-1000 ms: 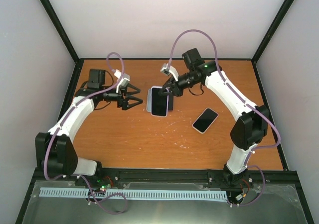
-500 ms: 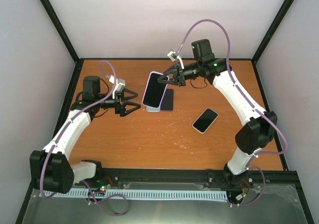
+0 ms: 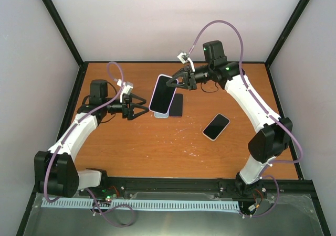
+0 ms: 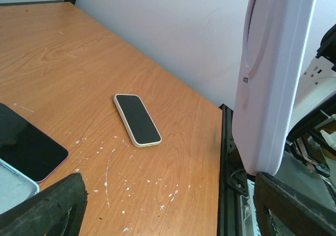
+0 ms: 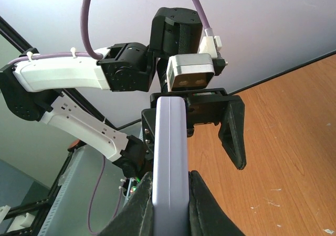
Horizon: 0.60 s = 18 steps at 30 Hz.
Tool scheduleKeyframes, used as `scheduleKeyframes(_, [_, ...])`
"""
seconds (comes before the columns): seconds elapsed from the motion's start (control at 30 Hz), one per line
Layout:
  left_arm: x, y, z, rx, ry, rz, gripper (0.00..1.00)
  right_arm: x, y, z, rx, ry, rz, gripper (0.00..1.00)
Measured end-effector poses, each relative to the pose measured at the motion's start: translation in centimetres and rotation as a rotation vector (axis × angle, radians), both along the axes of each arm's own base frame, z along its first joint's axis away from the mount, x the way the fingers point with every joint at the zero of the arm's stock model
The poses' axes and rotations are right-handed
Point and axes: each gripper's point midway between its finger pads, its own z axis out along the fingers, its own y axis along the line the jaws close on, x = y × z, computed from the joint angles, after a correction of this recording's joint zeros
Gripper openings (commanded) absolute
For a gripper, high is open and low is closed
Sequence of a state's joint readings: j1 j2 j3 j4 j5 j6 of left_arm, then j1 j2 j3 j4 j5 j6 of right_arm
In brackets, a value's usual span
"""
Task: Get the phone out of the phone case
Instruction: Adjust the phone.
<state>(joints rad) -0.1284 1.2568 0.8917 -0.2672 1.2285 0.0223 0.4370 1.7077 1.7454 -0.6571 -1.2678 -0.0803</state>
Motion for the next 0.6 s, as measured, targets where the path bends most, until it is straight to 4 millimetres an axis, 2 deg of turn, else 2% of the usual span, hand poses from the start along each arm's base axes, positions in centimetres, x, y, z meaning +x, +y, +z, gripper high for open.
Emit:
scheduleKeyframes(0.2, [-0.4, -0.2, 0.4, -0.023, -0.008, -0.027, 0.86, -0.1, -0.1, -0.2, -0.002, 0.005, 0.000, 0.03])
scheduleKeyframes(0.47, [-0.6, -0.5, 1.1, -0.043, -0.046, -0.045, 0.79, 0.0, 0.0, -0.9, -0.012, 0.026, -0.004, 0.03])
scheduleKeyframes(0.6, [-0.3, -0.6, 0.7, -0.032, -0.040, -0.039, 0.76, 0.0, 0.0, -0.9, -0.013, 0.027, -0.005, 0.03])
